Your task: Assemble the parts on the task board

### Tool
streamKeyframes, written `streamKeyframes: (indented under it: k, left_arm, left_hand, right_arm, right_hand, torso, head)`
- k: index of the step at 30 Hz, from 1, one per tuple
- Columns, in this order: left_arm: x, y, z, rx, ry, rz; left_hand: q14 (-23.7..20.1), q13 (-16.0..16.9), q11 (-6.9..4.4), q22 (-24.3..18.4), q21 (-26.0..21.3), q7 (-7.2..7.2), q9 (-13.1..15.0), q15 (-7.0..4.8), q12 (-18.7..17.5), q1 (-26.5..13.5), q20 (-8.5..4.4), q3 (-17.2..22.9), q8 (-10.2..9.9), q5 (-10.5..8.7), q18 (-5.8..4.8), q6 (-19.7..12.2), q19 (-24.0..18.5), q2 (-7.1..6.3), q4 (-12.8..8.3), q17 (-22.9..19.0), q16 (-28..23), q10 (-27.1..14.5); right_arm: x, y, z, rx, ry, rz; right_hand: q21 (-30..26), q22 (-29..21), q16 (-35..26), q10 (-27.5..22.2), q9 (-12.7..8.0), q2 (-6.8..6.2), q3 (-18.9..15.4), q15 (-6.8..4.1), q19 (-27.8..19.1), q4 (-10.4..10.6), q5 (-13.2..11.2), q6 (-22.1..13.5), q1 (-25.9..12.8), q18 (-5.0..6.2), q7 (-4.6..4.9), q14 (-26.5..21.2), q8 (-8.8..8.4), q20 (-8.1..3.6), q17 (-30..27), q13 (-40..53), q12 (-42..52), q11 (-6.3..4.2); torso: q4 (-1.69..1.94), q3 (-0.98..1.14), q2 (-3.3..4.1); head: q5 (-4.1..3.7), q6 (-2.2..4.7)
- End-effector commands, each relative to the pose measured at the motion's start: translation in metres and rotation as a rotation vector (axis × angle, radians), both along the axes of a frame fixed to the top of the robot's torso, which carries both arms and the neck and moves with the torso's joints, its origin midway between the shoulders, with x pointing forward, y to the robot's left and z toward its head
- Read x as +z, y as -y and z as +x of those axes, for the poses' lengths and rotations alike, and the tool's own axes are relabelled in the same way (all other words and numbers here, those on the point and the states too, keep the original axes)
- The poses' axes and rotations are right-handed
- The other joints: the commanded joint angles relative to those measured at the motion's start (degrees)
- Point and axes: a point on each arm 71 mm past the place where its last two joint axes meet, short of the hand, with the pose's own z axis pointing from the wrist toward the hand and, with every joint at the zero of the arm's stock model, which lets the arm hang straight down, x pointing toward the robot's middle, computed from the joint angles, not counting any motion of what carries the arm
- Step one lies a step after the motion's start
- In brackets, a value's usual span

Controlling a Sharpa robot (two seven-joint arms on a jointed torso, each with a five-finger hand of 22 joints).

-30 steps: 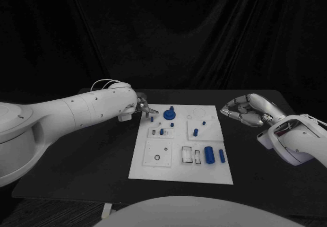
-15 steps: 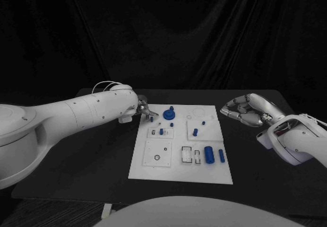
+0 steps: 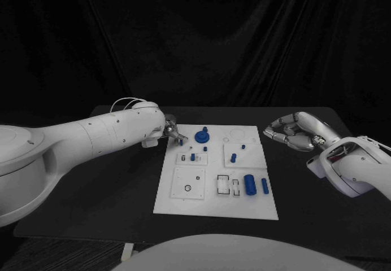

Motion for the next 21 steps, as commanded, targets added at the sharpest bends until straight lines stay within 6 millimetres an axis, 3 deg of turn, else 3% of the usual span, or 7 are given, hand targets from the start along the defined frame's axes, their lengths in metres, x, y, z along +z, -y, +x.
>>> streamKeyframes:
  k: [1,5,12,21]
  left_arm:
    - [-0.0006,0.0027,-0.0006,-0.018,-0.004,-0.013]
    - [-0.0007,0.0034,-0.0006,-0.021,-0.004,-0.016]
    - [-0.0015,0.0049,-0.0013,-0.028,-0.015,-0.014]
    - [-0.0020,0.0049,-0.0016,-0.028,-0.021,-0.010]
  left_hand:
    - [6.06,15.09,0.02,14.01,-0.31,0.08,0.11,0.07,0.20,0.80,0.08,0.21,0.27,0.86,0.47,-0.56,3.69,0.03,-0.41,15.07,0.15,5.87]
    - [6.06,15.09,-0.01,13.99,-0.36,0.04,0.23,0.05,0.20,1.51,0.06,0.64,0.24,2.44,0.49,-0.75,3.65,0.14,-0.69,15.07,0.15,5.87]
    - [6.06,15.09,-0.05,13.97,-0.40,-0.02,0.30,0.04,0.20,2.07,0.04,1.02,0.24,3.55,0.50,-0.84,3.61,0.17,-0.93,15.07,0.15,5.87]
    - [6.06,15.09,-0.07,13.97,-0.42,-0.05,0.33,0.02,0.20,2.28,0.04,1.17,0.24,3.87,0.50,-0.86,3.59,0.16,-1.03,15.07,0.15,5.87]
  right_arm:
    - [-0.0016,0.0009,-0.0002,-0.011,-0.012,-0.004]
    - [-0.0018,0.0011,-0.0003,-0.011,-0.013,-0.004]
    - [-0.0021,0.0014,-0.0005,-0.012,-0.014,-0.005]
    - [-0.0024,0.0021,-0.0006,-0.017,-0.016,-0.006]
  right_hand:
    - [-0.20,11.97,-0.34,6.09,-0.07,-0.09,0.37,-0.36,2.46,0.00,0.45,0.44,0.57,-0.78,0.06,5.29,-0.31,-0.51,12.54,15.08,0.08,-0.31]
    - [-0.26,11.95,-0.35,6.09,-0.13,-0.12,0.54,-0.36,2.43,-0.03,0.99,0.49,0.76,-0.77,0.05,5.29,-0.35,-0.52,12.53,15.08,0.08,-0.32]
    - [-0.25,11.95,-0.31,6.09,-0.20,-0.19,0.74,-0.38,2.43,-0.10,1.63,0.55,1.03,-0.77,0.04,5.30,-0.40,-0.53,12.56,15.08,0.08,-0.33]
    - [-0.35,11.92,-0.37,6.09,-0.28,-0.29,1.05,-0.40,2.39,-0.22,2.52,0.61,1.42,-0.75,0.02,5.28,-0.45,-0.56,12.49,15.08,0.08,-0.35]
  torso:
    - [0.01,0.00,-0.01]
    - [-0.01,0.00,0.00]
    - [0.00,0.01,-0.01]
    - [-0.01,0.01,0.00]
  head:
    - [0.00,-0.01]
    - [-0.06,-0.01]
    - [-0.03,-0.01]
    - [-0.04,-0.01]
